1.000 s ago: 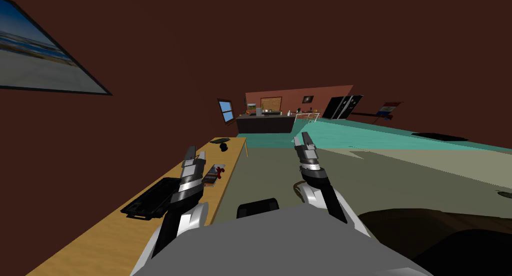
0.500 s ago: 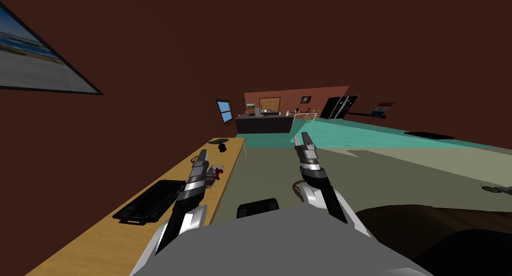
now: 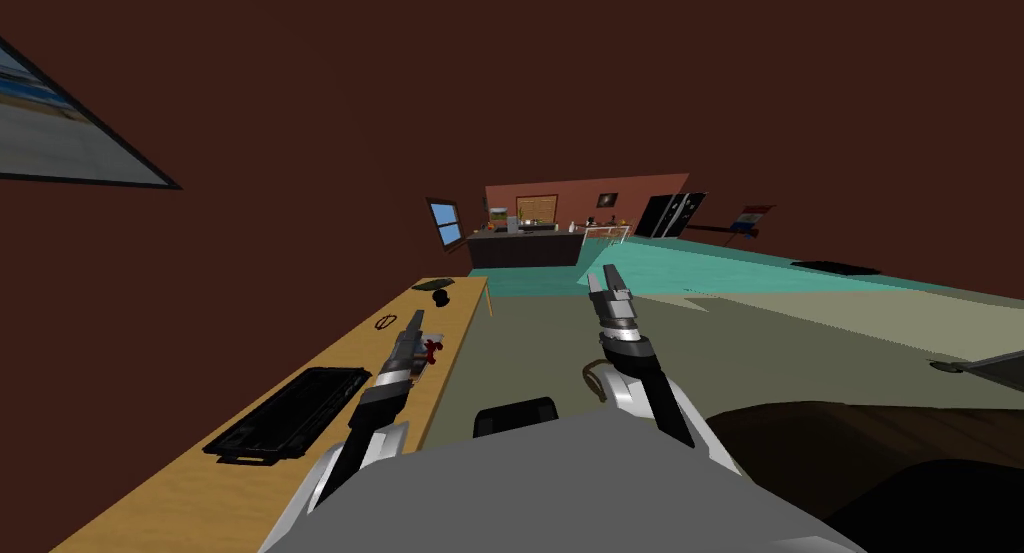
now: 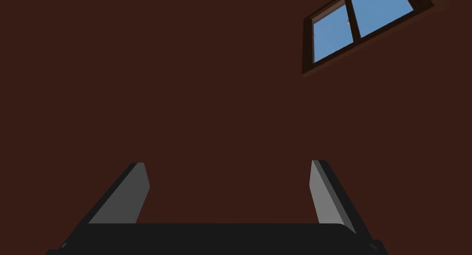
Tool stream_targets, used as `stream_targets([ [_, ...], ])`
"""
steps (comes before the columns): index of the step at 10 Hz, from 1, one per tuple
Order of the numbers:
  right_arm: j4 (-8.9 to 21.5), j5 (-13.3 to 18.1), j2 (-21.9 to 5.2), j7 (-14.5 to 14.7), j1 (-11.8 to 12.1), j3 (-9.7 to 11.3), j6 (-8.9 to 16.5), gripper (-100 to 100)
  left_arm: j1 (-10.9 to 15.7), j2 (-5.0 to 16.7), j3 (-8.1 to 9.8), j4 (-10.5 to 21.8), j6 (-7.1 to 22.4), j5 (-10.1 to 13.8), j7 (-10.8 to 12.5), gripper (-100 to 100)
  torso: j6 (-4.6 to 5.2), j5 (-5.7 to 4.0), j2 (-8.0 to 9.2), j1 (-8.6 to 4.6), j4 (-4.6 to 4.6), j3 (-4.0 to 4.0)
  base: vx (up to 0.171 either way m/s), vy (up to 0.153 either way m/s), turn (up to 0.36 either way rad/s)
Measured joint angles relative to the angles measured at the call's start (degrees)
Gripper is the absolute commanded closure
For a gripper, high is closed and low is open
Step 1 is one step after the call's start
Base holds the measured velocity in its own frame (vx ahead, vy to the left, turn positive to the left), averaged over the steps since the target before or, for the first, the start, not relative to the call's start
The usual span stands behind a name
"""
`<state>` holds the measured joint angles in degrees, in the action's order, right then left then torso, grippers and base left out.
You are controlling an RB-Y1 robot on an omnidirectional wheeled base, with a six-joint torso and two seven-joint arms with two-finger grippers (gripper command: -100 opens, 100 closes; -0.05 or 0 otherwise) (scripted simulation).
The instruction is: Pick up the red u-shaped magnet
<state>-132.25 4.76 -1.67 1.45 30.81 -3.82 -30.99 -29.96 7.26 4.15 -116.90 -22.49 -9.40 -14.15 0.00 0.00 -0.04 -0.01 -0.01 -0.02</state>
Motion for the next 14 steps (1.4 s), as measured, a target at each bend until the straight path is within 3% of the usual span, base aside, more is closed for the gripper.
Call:
stream_targets([
  [8,0.00,0.00,0.00,0.00,0.00,0.00,0.00,0,1.41,5.46,1.85,12.84,1.34,-4.21,-4.56,-100,0.01,0.00,-0.03,0.02,0.00,-0.01,0.012,-0.006,-0.046],
  [14,0.00,0.00,0.00,0.00,0.00,0.00,0.00,0,1.95,8.64,2.28,22.31,1.95,-7.66,-8.47,-100,0.00,0.00,-0.03,0.03,0.00,-0.01,0.017,-0.002,-0.031],
])
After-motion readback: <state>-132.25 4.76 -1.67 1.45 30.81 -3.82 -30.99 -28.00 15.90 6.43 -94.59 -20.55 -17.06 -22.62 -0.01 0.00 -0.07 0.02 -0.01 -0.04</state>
